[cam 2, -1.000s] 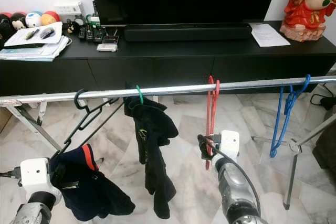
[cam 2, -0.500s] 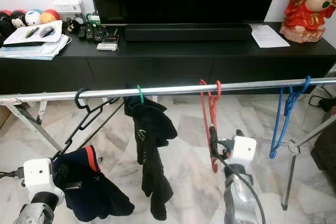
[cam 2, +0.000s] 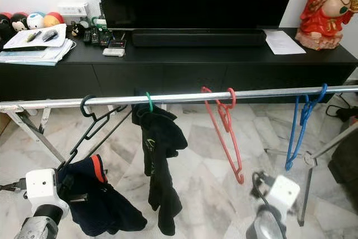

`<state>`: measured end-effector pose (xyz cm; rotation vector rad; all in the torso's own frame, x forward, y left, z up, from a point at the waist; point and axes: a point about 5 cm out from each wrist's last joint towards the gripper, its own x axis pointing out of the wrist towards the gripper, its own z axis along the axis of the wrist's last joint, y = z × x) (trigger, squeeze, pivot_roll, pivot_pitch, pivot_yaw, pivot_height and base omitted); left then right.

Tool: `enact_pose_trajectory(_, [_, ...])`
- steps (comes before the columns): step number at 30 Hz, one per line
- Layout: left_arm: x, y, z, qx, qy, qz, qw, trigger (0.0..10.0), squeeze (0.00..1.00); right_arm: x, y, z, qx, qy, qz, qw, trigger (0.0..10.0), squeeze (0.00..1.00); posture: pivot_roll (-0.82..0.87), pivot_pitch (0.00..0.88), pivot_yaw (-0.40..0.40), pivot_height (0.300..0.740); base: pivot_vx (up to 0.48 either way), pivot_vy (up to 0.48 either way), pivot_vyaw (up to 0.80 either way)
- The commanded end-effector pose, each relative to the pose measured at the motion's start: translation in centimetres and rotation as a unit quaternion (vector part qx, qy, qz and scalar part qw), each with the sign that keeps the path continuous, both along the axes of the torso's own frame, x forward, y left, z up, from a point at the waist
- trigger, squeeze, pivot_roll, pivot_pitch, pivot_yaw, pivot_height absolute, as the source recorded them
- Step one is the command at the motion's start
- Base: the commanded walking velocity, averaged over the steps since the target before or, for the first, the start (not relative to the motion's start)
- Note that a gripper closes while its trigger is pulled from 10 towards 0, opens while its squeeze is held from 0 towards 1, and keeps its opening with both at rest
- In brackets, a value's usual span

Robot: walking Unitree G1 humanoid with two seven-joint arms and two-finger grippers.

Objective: Hang hanger

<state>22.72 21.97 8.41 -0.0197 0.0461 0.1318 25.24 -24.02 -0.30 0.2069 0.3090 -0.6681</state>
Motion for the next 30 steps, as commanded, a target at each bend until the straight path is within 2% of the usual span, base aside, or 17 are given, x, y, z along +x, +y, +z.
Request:
enact_pose_trajectory(1, [-0.2, 0.4, 0.2, 0.004, -0.010, 0.006, 1.000, 10.0, 0.00, -1.1, -0.1, -1.6, 0.035, 0.045, -0.024, 0.998, 10.0, 0.00, 0.00, 0.093, -0.039, 0.740, 0.000, 0.000, 0.00])
enact_pose_trajectory(4, [-0.2, 0.4, 0.2, 0.004, -0.010, 0.006, 1.000, 10.0, 0.00, -1.6, 0.8, -2.9, 0.056, 0.101, 0.011, 0.993, 10.0, 0.00, 0.00, 0.092, -0.038, 0.740, 0.000, 0.000, 0.00])
enact_pose_trajectory(5, [-0.2, 0.4, 0.2, 0.004, -0.010, 0.006, 1.000, 10.0, 0.00, -1.9, 1.8, -3.9, 0.067, 0.139, 0.059, 0.986, 10.0, 0.00, -0.01, 0.093, -0.036, 0.740, 0.000, 0.000, 0.00])
enact_pose_trajectory(7, [-0.1, 0.5, 0.2, 0.004, -0.010, 0.006, 1.000, 10.0, 0.00, -2.5, 3.1, -5.0, 0.082, 0.182, 0.119, 0.973, 10.0, 0.00, -0.01, 0.095, -0.033, 0.740, 0.000, 0.000, 0.00])
enact_pose_trajectory(8, [0.0, 0.5, 0.3, 0.005, -0.010, 0.005, 1.000, 10.0, 0.00, -3.1, 4.1, -5.7, 0.104, 0.203, 0.163, 0.960, 10.0, 0.00, -0.01, 0.106, -0.028, 0.740, 0.000, 0.000, 0.00])
enact_pose_trajectory(9, [0.1, 0.5, 0.3, 0.005, -0.011, 0.005, 1.000, 10.0, 0.00, -3.5, 4.6, -6.1, 0.093, 0.225, 0.196, 0.950, 10.0, 0.00, -0.01, 0.110, -0.025, 0.740, 0.000, 0.000, 0.00])
enact_pose_trajectory(10, [0.1, 0.5, 0.4, 0.005, -0.011, 0.006, 1.000, 10.0, 0.00, -4.2, 5.1, -6.7, 0.066, 0.259, 0.238, 0.934, 10.0, 0.00, -0.01, 0.112, -0.024, 0.740, 0.000, 0.000, 0.00])
enact_pose_trajectory(11, [0.1, 0.6, 0.4, 0.005, -0.012, 0.006, 1.000, 10.0, 0.00, -4.7, 5.3, -7.0, 0.059, 0.275, 0.256, 0.925, 10.0, 0.00, -0.01, 0.115, -0.024, 0.740, 0.000, 0.000, 0.00])
enact_pose_trajectory(12, [0.1, 0.6, 0.4, 0.005, -0.012, 0.006, 1.000, 10.0, 0.00, -4.7, 5.3, -7.0, 0.059, 0.275, 0.256, 0.925, 10.0, 0.00, -0.01, 0.115, -0.024, 0.740, 0.000, 0.000, 0.00])
enact_pose_trajectory(13, [0.1, 0.6, 0.4, 0.005, -0.012, 0.008, 1.000, 10.0, 0.00, -5.9, 5.6, -7.8, 0.047, 0.309, 0.287, 0.905, 10.0, 0.00, 0.00, 0.117, -0.024, 0.740, 0.000, 0.000, 0.00])
enact_pose_trajectory(14, [0.1, 0.5, 0.4, 0.004, -0.012, 0.010, 1.000, 10.0, 0.00, -6.7, 5.8, -8.2, 0.044, 0.327, 0.304, 0.894, 10.0, 0.00, 0.02, 0.120, -0.026, 0.740, 0.000, 0.000, 0.00])
enact_pose_trajectory(15, [0.1, 0.5, 0.4, 0.004, -0.012, 0.010, 1.000, 10.0, 0.00, -6.7, 5.8, -8.2, 0.044, 0.327, 0.304, 0.894, 10.0, 0.00, 0.02, 0.120, -0.026, 0.740, 0.000, 0.000, 0.00])
enact_pose_trajectory(16, [0.1, 0.6, 0.5, 0.000, -0.015, 0.014, 1.000, 10.0, 0.00, -7.6, 6.1, -8.6, 0.045, 0.345, 0.320, 0.881, 10.0, 0.00, 0.02, 0.124, -0.025, 0.740, 0.000, 0.000, 0.00])
enact_pose_trajectory(19, [-0.1, 0.6, 0.5, -0.003, -0.017, 0.016, 1.000, 10.0, 0.00, -7.7, 6.1, -8.7, 0.061, 0.336, 0.300, 0.891, 10.0, 0.00, 0.02, 0.128, -0.022, 0.740, 0.000, 0.000, 0.35])
enact_pose_trajectory(23, [-0.2, 0.2, 0.3, -0.007, -0.011, 0.011, 1.000, 10.0, 0.00, -7.9, 6.3, -8.8, 0.045, 0.347, 0.326, 0.878, 10.0, 0.00, 0.01, 0.134, -0.013, 0.740, 0.000, 0.000, 0.80])
enact_pose_trajectory(28, [0.2, 0.2, 0.4, -0.007, -0.013, 0.011, 1.000, 10.0, 0.00, -8.1, 6.2, -8.9, 0.046, 0.351, 0.324, 0.877, 10.0, 0.00, 0.01, 0.138, -0.012, 0.740, 0.000, 0.000, 0.80])
enact_pose_trajectory(30, [0.2, 0.2, 0.5, -0.006, -0.014, 0.013, 1.000, 10.0, 0.00, -8.3, 6.2, -9.0, 0.041, 0.355, 0.332, 0.873, 10.0, 0.00, 0.01, 0.142, -0.011, 0.740, 0.000, 0.000, 0.80])
